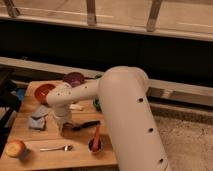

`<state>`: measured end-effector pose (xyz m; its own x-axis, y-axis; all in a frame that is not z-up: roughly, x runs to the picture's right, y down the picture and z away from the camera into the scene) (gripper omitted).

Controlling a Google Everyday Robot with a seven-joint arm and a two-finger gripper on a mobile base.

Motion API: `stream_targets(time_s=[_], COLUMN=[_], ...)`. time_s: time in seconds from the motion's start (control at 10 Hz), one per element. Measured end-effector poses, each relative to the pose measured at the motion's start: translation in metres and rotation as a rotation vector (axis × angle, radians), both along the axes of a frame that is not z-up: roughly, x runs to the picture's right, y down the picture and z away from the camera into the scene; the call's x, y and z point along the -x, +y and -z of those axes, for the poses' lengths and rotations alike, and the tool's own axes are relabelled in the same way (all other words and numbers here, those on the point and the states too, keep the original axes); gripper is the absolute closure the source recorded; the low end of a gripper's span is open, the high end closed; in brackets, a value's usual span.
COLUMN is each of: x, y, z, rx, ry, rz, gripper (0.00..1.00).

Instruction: Wipe red bowl with brush

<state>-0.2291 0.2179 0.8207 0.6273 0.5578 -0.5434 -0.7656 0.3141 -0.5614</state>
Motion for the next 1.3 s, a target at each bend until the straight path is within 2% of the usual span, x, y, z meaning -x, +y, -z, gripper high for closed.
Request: stream_targets(time_s=[0.2,0.4,0.6,0.9,1.3], x=[0.0,0.004,0.01,0.009,-0.001], y=[0.0,-0.003,-0.015,-0.042,-0.095], z=[0.001,0.0,0.002,0.004,0.007], rx=[0.002,-0.008,-0.033,-0.058,-0.129], ry=[-0.002,-0.012,-0.033,-0.044,-0.049], rz=[0.001,-0.001,-0.011,-0.041,-0.07], gripper=[0.97,1.0,1.0,1.0,1.0])
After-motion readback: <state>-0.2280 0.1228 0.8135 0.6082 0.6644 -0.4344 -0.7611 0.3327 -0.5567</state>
